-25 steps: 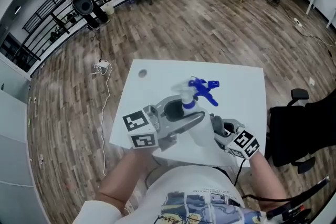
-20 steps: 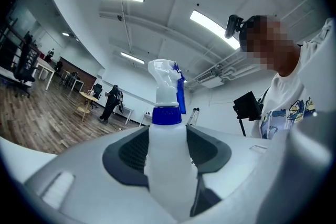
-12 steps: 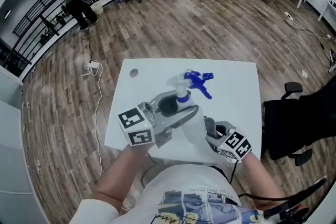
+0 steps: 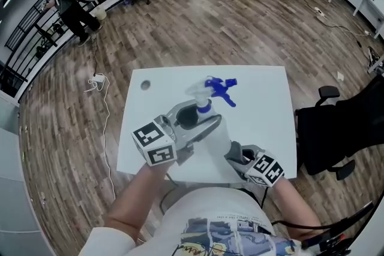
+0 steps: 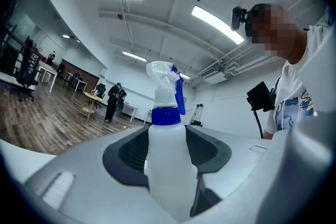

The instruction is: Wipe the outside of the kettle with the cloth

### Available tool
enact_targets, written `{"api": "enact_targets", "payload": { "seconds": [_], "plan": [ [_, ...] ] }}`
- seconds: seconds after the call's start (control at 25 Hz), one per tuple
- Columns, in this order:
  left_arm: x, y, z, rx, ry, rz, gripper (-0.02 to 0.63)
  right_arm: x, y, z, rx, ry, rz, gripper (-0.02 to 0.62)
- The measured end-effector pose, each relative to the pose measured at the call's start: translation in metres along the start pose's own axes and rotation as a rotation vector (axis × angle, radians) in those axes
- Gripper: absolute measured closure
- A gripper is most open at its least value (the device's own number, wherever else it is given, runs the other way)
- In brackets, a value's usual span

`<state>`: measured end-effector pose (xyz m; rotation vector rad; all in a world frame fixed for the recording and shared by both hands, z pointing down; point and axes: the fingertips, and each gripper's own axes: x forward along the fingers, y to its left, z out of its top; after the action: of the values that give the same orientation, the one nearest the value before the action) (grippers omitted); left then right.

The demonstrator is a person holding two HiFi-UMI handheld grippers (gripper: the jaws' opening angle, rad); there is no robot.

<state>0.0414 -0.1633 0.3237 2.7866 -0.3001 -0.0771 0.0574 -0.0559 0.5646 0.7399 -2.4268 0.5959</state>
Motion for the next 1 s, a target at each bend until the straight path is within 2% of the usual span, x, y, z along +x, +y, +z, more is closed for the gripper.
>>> {"api": "enact_targets", "payload": {
  "seconds": [0.4,0.56,0.76,1.0],
  "plan": [
    [0.003,0.019,-0.016,0.002,0.001,0.035,0.390,-0.009,0.021,-0.013,0.003,-0.003,-0.021,0.460],
    [0.001,0.039,-0.021,0.003,-0.009,0.073,0.390,-0.015,0.022,-0.013,0.015,-0.020,-0.061,0.460],
    [0.003,0.073,-0.036,0.075,0.020,0.147,0.390,-0.028,0.020,-0.006,0.042,-0.050,-0.132,0.460],
    [0.009,0.109,-0.064,0.105,0.042,0.226,0.388,-0.047,0.019,-0.012,0.102,-0.073,-0.214,0.460]
  ]
}}
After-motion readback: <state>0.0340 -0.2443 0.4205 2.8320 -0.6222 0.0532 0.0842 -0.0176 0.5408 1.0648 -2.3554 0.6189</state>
